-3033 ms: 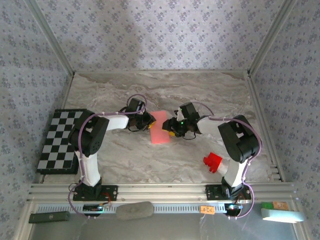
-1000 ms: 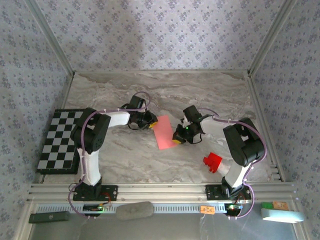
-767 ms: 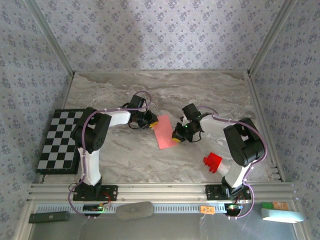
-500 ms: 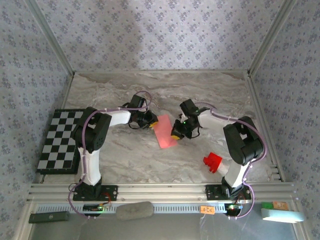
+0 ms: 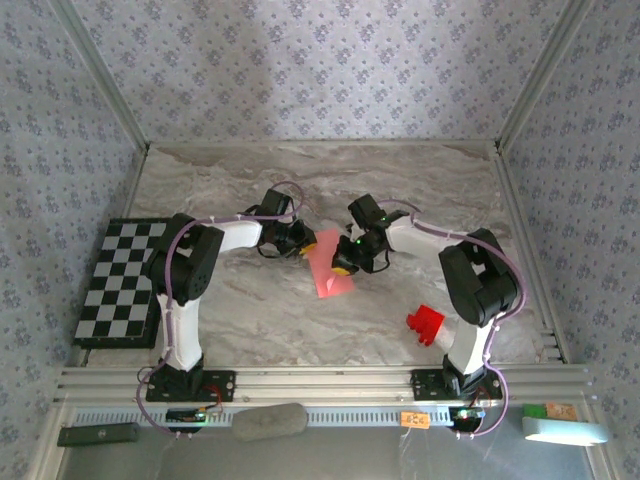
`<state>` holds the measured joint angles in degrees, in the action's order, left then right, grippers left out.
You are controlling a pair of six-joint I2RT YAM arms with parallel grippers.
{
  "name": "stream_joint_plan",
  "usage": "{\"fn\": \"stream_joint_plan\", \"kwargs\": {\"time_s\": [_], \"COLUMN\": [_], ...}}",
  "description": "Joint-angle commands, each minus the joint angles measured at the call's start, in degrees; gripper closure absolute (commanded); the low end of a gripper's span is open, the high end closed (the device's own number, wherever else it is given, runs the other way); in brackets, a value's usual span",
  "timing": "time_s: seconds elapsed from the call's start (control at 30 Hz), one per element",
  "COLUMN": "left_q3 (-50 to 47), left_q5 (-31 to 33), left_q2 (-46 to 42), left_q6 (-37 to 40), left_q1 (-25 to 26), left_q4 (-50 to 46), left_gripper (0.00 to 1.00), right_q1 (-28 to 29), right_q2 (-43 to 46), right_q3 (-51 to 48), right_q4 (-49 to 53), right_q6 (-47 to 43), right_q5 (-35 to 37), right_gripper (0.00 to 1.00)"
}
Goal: Fold a paper plane with a square sheet of paper (pick it up from the middle)
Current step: Fold the triangle a second time at the center of the table.
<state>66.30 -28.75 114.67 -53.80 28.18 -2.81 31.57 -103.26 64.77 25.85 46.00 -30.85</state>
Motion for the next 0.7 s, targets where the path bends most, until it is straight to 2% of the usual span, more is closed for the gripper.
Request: {"fn": "stream_joint_plan", "kwargs": {"time_s": [0.0, 0.13, 0.67], "left_q3": [-0.3, -0.67, -1.18], "left_q5": [1.62, 1.67, 1.24], "left_q2": [2.89, 2.68, 2.75], "left_q6": [0.98, 0.8, 0.45], "left_q1": [0.46, 0.45, 0.44], "left_q4": [-3.6, -3.43, -2.65], "left_gripper": [0.83, 0.83, 0.83], "right_q1": [0.49, 0.76, 1.96], "right_q2": [-1.23, -1.98, -6.98], "right_q3": [1.06, 0.55, 3.08], "right_q4": [-2.56, -6.1, -6.0], "right_q6": [0.25, 1.6, 0.62], "right_q5": [-0.59, -0.73, -1.23], "right_gripper": [0.98, 0.98, 0.98]}}
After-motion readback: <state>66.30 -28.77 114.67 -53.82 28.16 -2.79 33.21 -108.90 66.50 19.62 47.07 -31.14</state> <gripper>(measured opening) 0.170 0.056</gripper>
